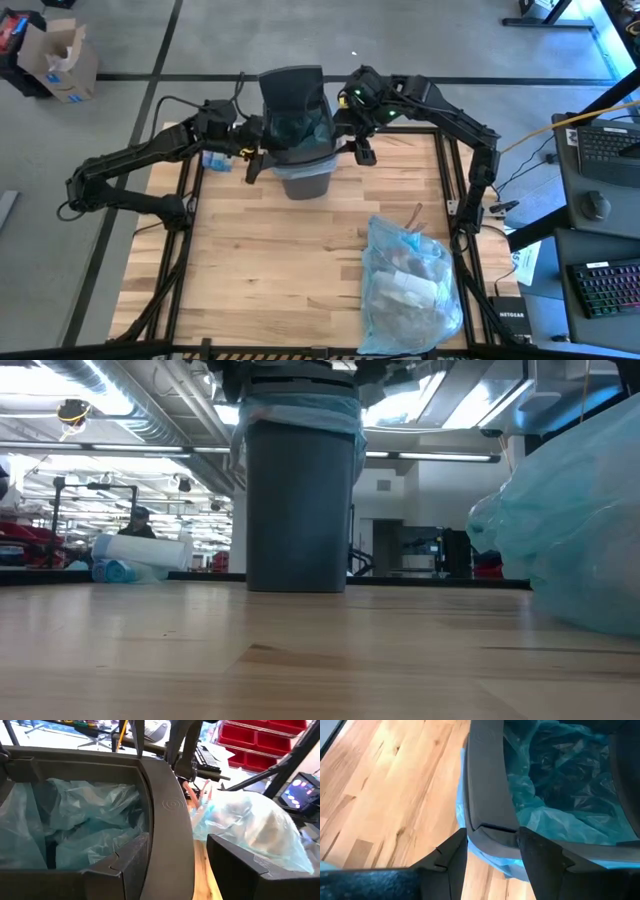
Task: Pick and place trash into bin
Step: Put the trash cover into the trash bin
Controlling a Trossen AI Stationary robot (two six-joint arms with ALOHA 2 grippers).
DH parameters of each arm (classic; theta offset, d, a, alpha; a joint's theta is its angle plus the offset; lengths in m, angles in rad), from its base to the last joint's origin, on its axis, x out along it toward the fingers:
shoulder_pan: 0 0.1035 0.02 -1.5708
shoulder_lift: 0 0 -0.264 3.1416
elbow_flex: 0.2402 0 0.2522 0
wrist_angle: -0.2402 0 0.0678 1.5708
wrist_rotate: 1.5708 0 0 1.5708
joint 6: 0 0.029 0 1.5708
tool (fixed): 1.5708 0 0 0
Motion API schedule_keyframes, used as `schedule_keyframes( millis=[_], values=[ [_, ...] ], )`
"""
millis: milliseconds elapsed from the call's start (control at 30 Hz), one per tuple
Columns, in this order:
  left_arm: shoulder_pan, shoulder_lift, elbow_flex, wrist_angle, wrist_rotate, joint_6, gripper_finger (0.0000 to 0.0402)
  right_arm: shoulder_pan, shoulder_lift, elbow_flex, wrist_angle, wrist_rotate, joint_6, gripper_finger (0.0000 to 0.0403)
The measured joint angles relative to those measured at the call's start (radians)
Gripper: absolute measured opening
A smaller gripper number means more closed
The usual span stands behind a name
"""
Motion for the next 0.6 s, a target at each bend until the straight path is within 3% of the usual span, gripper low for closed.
schedule_keyframes(
  millis=[367,600],
  values=[
    [-0.006,0.021,0.001,0.002,0.064,-0.017,0.0194,0.0,-0.001,0.0,0.013,0.08,-0.004,0.0169],
    [-0.011,0.043,0.0,0.055,0.061,-0.04,0.0194,0.0,-0.001,0.05,0.044,0.052,-0.004,0.0169]
  ],
)
